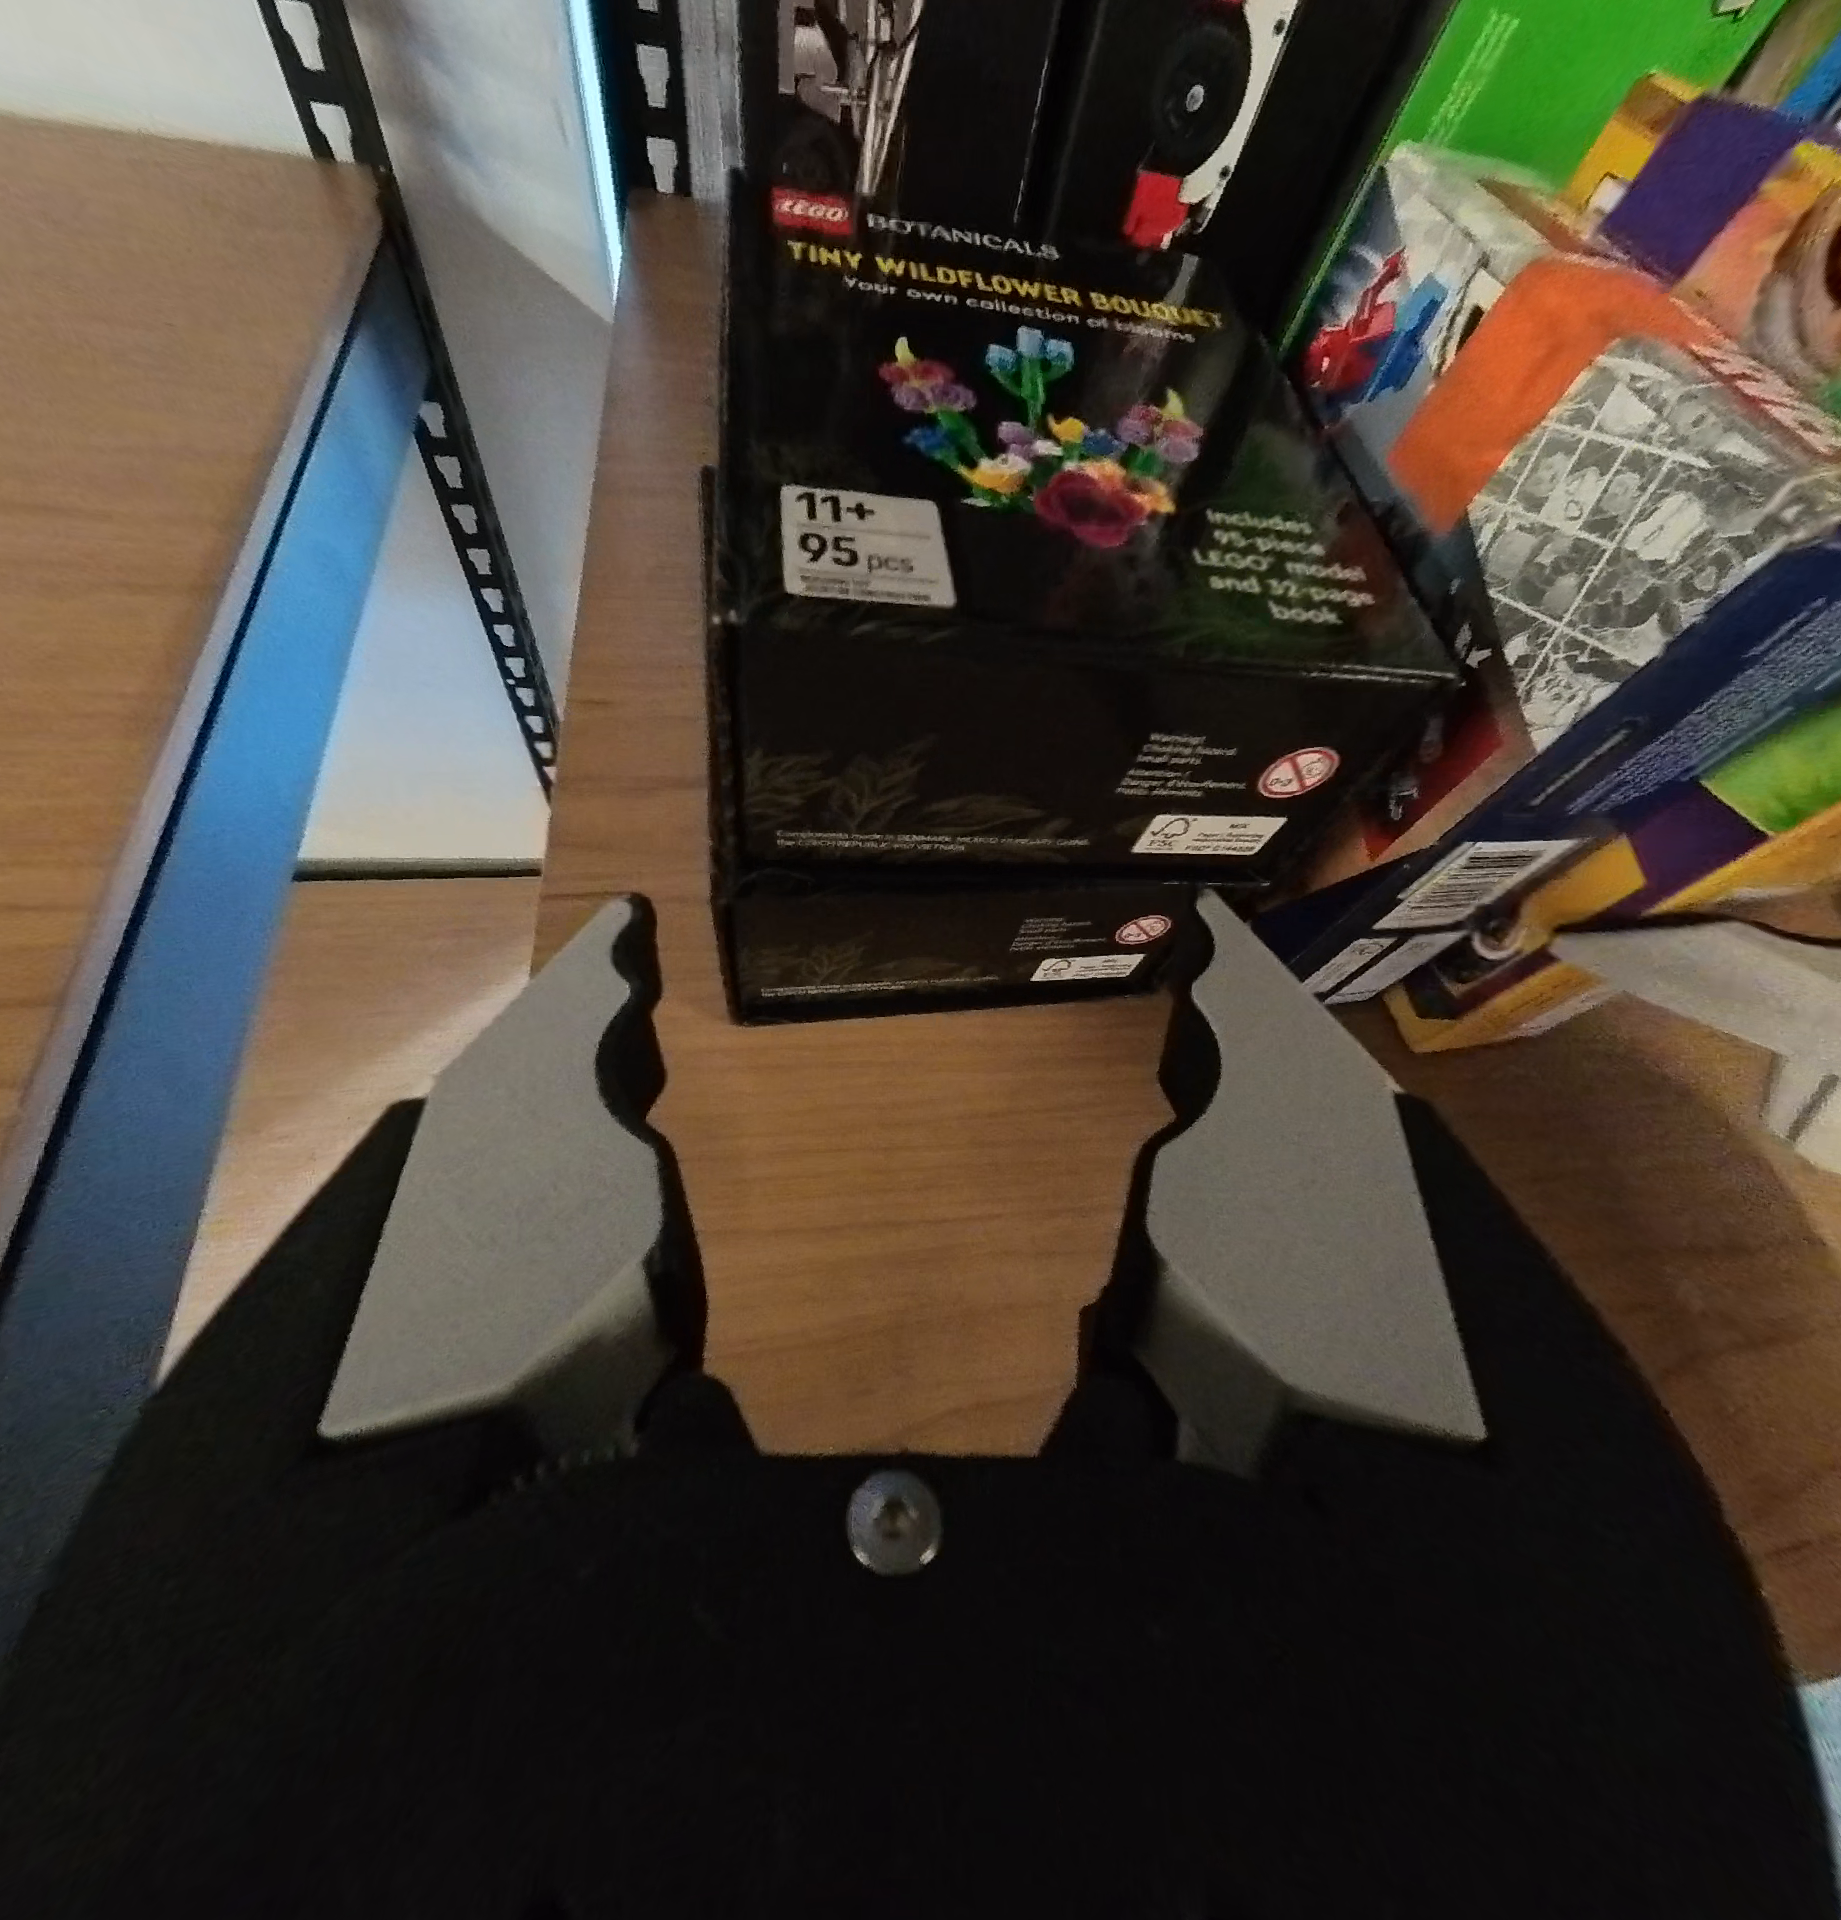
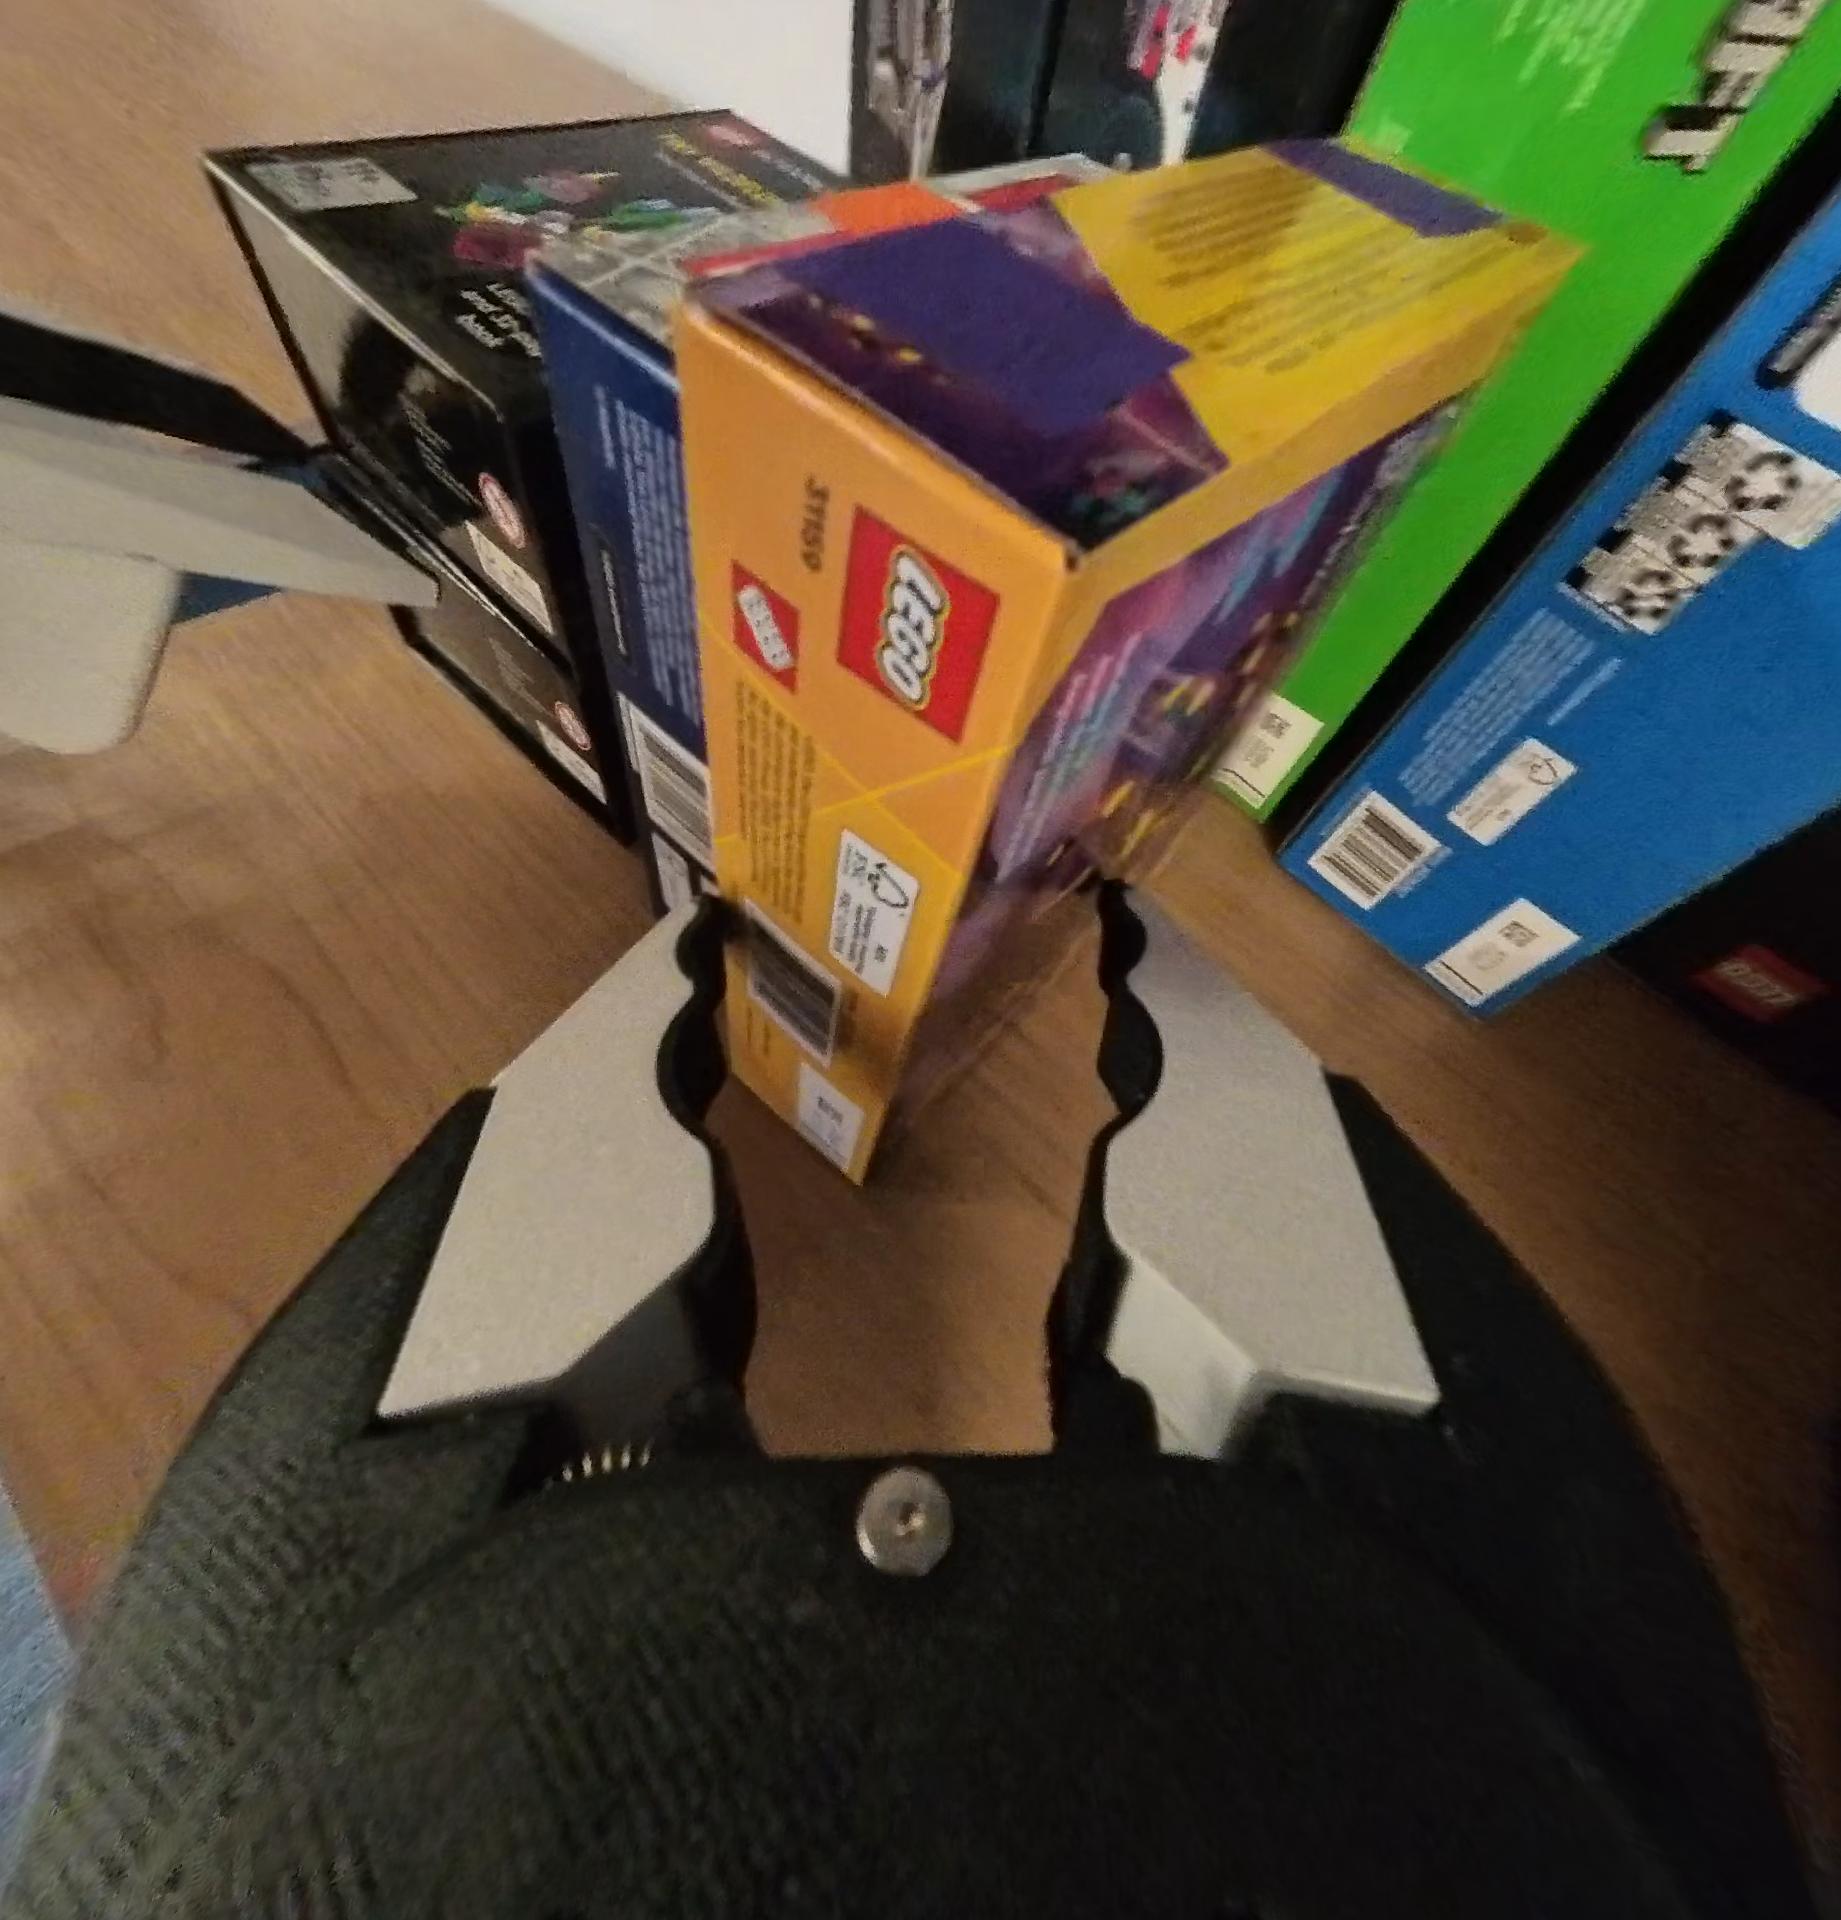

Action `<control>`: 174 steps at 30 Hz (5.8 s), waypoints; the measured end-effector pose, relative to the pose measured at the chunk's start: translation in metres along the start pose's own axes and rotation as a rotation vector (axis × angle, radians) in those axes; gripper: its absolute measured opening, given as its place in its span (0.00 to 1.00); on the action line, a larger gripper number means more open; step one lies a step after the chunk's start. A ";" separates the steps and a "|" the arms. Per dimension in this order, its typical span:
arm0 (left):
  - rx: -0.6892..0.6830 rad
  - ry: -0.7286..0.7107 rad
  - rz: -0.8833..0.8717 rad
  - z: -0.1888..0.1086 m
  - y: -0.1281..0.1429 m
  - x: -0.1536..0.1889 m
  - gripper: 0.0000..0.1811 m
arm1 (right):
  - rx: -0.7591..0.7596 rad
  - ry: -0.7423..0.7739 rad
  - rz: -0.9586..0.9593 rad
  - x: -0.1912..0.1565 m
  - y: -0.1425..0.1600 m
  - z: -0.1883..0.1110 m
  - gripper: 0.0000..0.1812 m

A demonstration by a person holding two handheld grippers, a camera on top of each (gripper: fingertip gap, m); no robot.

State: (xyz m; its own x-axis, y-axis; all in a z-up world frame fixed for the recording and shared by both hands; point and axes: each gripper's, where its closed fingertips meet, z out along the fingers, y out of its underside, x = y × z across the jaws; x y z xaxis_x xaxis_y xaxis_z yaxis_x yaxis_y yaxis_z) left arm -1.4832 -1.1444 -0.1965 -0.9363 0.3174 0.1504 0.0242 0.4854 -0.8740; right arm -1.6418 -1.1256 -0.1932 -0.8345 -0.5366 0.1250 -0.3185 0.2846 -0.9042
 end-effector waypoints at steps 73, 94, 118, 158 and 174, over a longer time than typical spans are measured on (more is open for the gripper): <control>0.052 0.246 -0.263 -0.086 0.043 0.099 0.41 | 0.003 -0.203 0.061 0.042 0.011 -0.006 0.25; -0.005 0.387 -0.233 -0.103 0.050 0.185 0.39 | 0.219 0.843 0.030 0.260 0.023 -0.226 0.56; -0.058 0.510 -0.266 -0.126 0.071 0.224 0.37 | 0.109 0.531 0.199 0.171 -0.025 -0.176 0.29; -0.085 0.567 -0.264 -0.115 0.066 0.243 0.34 | 0.140 0.793 0.221 0.287 0.065 -0.244 0.83; -0.093 0.605 -0.287 -0.119 0.061 0.267 0.33 | 0.012 0.467 0.233 0.222 0.099 -0.184 0.29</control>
State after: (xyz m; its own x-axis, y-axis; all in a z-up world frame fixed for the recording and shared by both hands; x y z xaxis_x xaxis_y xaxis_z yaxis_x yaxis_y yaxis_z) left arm -1.6904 -0.9330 -0.1545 -0.5497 0.5526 0.6264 -0.1408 0.6778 -0.7216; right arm -1.9411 -1.0707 -0.1800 -0.9951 -0.0480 0.0867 -0.0980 0.3439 -0.9339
